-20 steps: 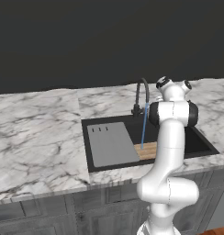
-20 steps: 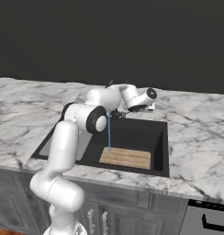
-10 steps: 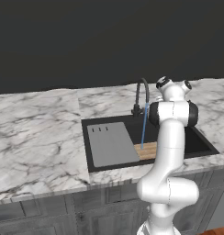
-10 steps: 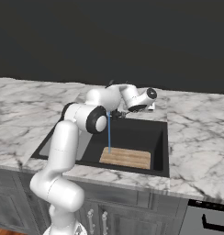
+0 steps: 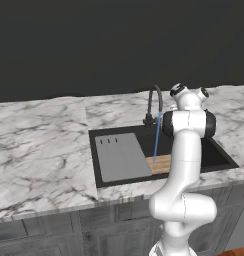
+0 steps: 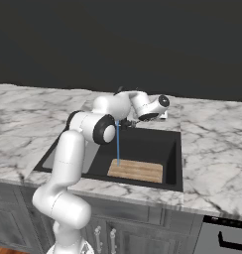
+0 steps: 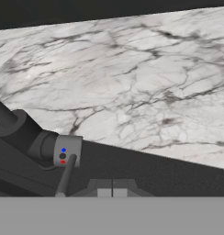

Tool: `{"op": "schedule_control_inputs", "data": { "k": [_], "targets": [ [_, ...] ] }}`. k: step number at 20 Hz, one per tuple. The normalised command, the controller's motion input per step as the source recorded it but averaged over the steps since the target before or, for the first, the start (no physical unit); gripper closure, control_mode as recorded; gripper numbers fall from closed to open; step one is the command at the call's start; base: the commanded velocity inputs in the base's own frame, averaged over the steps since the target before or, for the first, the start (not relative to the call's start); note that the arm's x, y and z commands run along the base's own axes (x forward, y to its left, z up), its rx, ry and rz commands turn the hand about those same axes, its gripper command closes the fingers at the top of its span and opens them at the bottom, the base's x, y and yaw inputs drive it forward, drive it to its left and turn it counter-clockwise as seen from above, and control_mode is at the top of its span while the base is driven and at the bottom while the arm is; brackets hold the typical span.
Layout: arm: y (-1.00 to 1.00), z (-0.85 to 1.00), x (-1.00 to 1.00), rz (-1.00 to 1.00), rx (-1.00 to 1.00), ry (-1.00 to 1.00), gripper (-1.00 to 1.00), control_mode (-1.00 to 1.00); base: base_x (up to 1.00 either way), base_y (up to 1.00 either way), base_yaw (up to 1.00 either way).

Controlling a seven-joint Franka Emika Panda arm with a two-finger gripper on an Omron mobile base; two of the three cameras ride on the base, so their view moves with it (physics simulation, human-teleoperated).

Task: Turn on the sink faucet with hot water and rinse the cutting board for ten seconds, then turn off the faucet. Push the cutting board to reach the water if necessary.

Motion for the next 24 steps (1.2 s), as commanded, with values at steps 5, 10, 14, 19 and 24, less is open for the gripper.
{"op": "schedule_control_inputs", "data": {
  "k": [5,10,14,19,24],
  "targets": [
    [0.0,0.0,0.0,0.0,0.0,0.0,1.0,-1.0,0.0,0.0,0.0],
    [0.0,0.0,0.0,0.0,0.0,0.0,1.0,-1.0,0.0,0.0,0.0],
    [0.0,0.0,0.0,0.0,0.0,0.0,1.0,-1.0,0.0,0.0,0.0],
    [0.0,0.0,0.0,0.0,0.0,0.0,1.0,-1.0,0.0,0.0,0.0],
    [0.0,0.0,0.0,0.0,0.0,0.0,1.0,-1.0,0.0,0.0,0.0]
  ]
}}
